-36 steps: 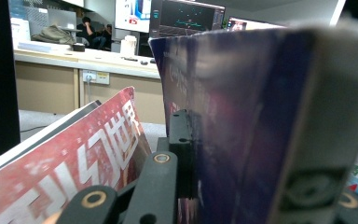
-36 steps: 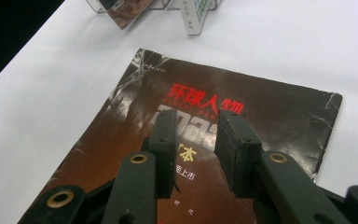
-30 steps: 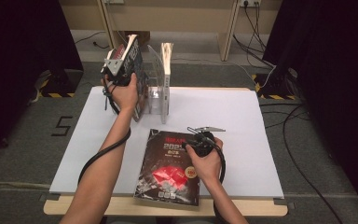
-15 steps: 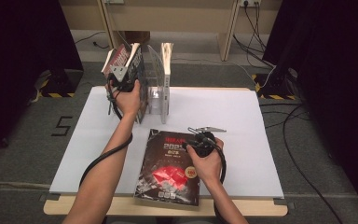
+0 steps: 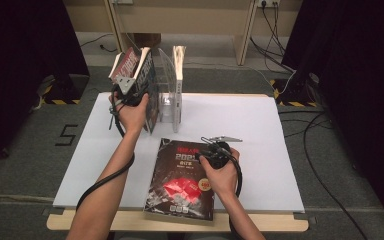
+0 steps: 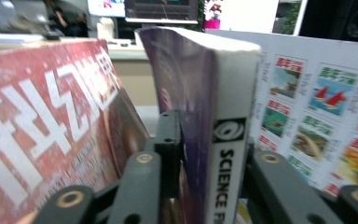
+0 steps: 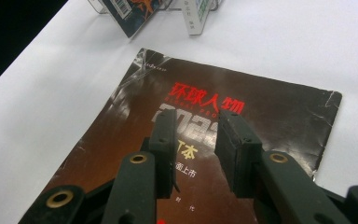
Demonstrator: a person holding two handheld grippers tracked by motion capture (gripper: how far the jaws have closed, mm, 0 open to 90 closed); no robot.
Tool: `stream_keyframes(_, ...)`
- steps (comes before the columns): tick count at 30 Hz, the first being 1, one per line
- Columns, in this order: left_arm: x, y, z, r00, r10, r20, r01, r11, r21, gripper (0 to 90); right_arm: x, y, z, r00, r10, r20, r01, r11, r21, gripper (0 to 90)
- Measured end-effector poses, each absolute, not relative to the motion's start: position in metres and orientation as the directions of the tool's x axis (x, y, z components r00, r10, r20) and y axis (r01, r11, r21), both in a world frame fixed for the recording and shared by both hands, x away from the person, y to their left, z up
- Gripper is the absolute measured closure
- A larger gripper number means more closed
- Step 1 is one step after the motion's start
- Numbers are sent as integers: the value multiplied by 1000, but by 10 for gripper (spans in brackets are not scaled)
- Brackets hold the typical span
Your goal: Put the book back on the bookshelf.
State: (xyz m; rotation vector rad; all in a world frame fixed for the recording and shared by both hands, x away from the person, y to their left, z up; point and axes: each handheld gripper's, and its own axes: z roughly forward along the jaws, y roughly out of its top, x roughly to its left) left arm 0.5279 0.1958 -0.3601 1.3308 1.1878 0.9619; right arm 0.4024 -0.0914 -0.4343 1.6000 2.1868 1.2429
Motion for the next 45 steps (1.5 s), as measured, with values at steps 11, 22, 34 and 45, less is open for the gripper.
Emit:
stream_keyframes(11, 497, 211, -354, 198, 978, -62, 146, 33, 989, 631, 402, -91, -433, -416, 846, 334, 717, 80, 693, 681)
stream_keyframes(22, 486, 235, -365, 167, 983, -74, 160, 47, 986, 634, 402, -89, -432, -420, 842, 338, 717, 79, 693, 680)
stream_keyframes(34, 502, 237, -357, 167, 975, -145, 192, 112, 975, 721, 403, -87, -431, -427, 839, 338, 716, 85, 693, 675)
stream_keyframes(45, 529, 219, -349, 155, 972, -177, 235, 137, 962, 752, 404, -90, -430, -424, 839, 340, 719, 84, 689, 670)
